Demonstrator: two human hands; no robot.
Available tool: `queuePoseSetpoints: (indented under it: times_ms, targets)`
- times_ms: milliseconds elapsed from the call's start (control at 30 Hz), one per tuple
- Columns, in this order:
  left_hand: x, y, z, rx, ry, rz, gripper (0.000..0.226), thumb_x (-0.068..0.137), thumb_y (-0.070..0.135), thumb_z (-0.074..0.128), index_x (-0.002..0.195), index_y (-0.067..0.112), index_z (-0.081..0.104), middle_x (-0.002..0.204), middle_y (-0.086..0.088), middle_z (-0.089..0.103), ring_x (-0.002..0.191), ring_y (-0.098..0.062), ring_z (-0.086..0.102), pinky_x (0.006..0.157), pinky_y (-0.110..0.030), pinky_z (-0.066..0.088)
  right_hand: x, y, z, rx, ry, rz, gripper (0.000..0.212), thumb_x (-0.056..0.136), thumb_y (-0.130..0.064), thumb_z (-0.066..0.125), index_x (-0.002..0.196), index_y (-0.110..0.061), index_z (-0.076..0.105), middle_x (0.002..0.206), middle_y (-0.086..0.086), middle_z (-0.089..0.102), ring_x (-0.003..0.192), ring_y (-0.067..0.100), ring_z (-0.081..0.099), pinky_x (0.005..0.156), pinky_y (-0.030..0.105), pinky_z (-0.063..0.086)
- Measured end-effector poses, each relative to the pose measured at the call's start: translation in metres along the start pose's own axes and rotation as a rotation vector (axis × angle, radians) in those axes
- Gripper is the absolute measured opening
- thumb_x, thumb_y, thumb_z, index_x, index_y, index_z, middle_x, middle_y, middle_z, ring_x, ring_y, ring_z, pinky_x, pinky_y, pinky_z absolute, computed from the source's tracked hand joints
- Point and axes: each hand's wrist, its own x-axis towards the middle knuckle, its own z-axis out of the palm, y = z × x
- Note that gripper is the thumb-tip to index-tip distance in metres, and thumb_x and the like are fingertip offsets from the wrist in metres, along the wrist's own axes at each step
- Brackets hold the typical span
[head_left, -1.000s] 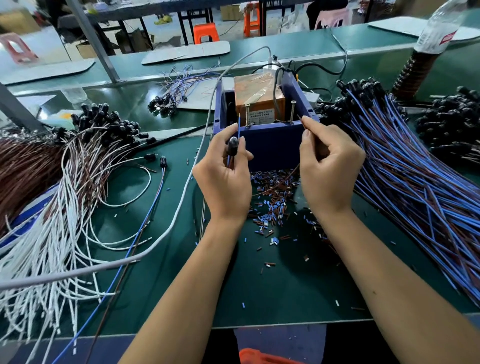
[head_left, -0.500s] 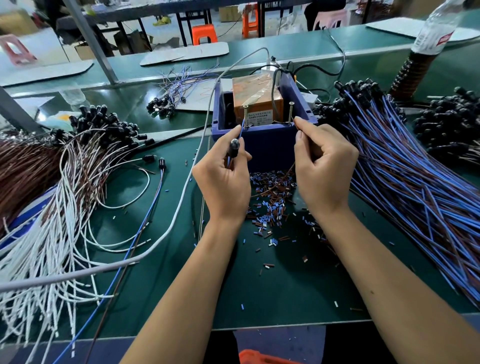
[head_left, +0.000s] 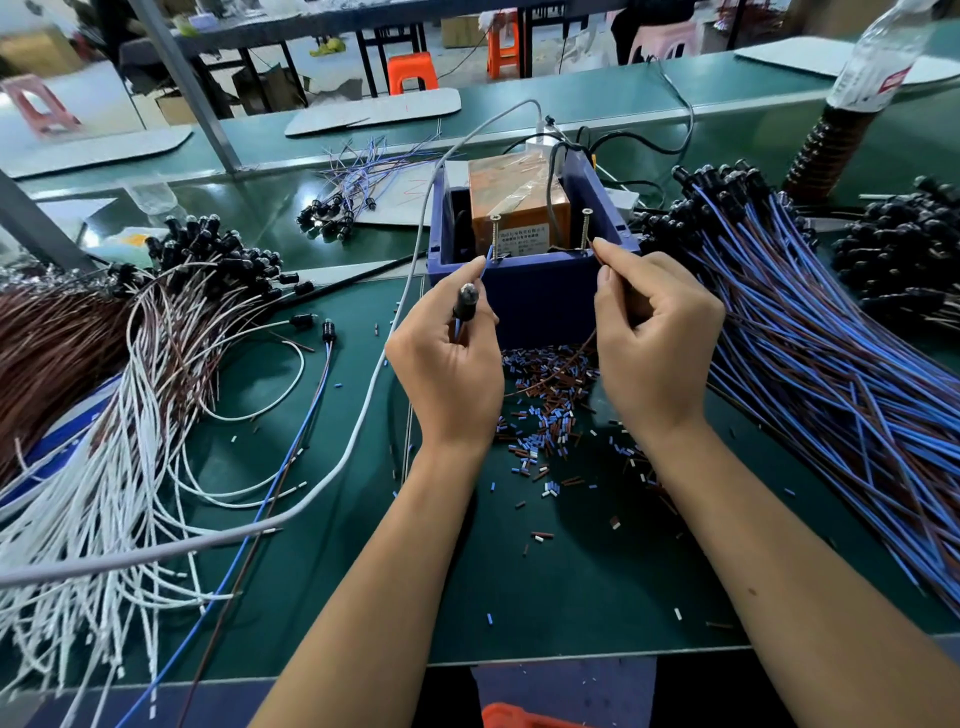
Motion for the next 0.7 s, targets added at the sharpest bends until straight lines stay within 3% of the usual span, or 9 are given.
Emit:
queuePoseSetpoints:
  times_ms: [133, 200, 500, 600, 700]
  targets:
    - [0.001, 0.004, -0.001, -0.01, -0.004, 0.014, 0.021, 0.101, 0.015, 0.062, 0.111, 0.026, 0.076, 0.067, 0.008, 0.063, 0.055, -0.028, 0.056, 0.051, -0.043, 0.047, 0.001, 0.001, 0.0, -0.03, 0.007, -0.021, 0.022, 0.102, -0.004, 0.061, 0.117, 0.001, 0.077, 0.086, 0.009, 0.072, 0.07, 0.014, 0.061, 0.061, 0.02, 0.048]
    - [0.001, 0.006, -0.002, 0.007, 0.0, 0.012, 0.022, 0.1, 0.016, 0.062, 0.113, 0.028, 0.075, 0.066, 0.003, 0.063, 0.054, -0.033, 0.055, 0.051, -0.046, 0.046, 0.001, 0.001, -0.001, -0.029, 0.003, -0.022, 0.022, 0.102, -0.004, 0.061, 0.117, 0.001, 0.077, 0.085, 0.009, 0.072, 0.068, 0.012, 0.06, 0.061, 0.015, 0.044]
    - [0.0, 0.009, -0.003, 0.059, 0.023, 0.043, 0.022, 0.099, 0.012, 0.062, 0.107, 0.023, 0.079, 0.067, 0.007, 0.065, 0.054, -0.026, 0.057, 0.052, -0.044, 0.046, 0.001, 0.0, -0.001, -0.03, -0.007, -0.012, 0.023, 0.102, -0.005, 0.061, 0.118, 0.001, 0.076, 0.09, 0.008, 0.073, 0.073, 0.012, 0.064, 0.062, 0.017, 0.05]
    - [0.0, 0.01, -0.006, 0.038, 0.086, 0.059, 0.019, 0.1, 0.014, 0.06, 0.107, 0.017, 0.078, 0.075, 0.003, 0.07, 0.056, -0.02, 0.058, 0.05, -0.037, 0.046, 0.0, 0.001, -0.003, -0.002, 0.017, 0.032, 0.023, 0.101, -0.006, 0.061, 0.117, -0.001, 0.077, 0.096, 0.005, 0.075, 0.082, 0.009, 0.068, 0.072, 0.016, 0.053]
    - [-0.004, 0.015, -0.007, -0.04, 0.121, 0.038, 0.019, 0.101, 0.016, 0.06, 0.109, 0.016, 0.077, 0.078, -0.001, 0.071, 0.057, -0.021, 0.059, 0.051, -0.035, 0.045, -0.003, 0.004, -0.007, 0.049, 0.032, 0.115, 0.024, 0.1, -0.009, 0.062, 0.117, -0.006, 0.077, 0.098, 0.001, 0.076, 0.084, 0.01, 0.071, 0.074, 0.023, 0.058]
